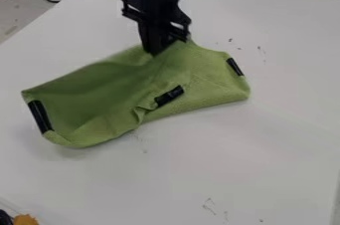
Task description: Unfold the cloth from bottom right to left
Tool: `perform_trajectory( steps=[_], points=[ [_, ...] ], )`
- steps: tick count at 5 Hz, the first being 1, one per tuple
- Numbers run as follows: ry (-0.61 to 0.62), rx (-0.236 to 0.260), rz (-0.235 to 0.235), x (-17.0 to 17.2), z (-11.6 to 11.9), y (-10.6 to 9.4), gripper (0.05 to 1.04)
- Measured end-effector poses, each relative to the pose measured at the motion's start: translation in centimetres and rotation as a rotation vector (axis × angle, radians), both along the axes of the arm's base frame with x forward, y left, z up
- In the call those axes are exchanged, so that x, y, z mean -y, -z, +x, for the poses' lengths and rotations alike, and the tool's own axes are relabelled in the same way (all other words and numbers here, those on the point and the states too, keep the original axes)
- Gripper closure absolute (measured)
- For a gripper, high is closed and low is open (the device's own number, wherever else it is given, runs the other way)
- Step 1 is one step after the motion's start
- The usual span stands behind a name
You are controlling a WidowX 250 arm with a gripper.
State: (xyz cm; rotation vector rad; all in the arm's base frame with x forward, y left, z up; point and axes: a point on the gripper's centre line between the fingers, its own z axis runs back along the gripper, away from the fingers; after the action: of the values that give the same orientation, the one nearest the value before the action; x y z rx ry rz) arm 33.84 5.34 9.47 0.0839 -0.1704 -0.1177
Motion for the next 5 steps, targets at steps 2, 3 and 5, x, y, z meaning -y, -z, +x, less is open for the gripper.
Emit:
perform_trajectory(
  steps=[2, 3, 5],
  points=[
    [-0.022, -0.014, -0.066, -7.5, 3.4, 3.3, 1.030],
    [-0.041, -0.042, -0.116, -8.4, 3.4, 5.6, 1.030],
    [-0.008, -0.068, -0.096, -9.9, 4.3, 7.3, 1.030]
  ],
)
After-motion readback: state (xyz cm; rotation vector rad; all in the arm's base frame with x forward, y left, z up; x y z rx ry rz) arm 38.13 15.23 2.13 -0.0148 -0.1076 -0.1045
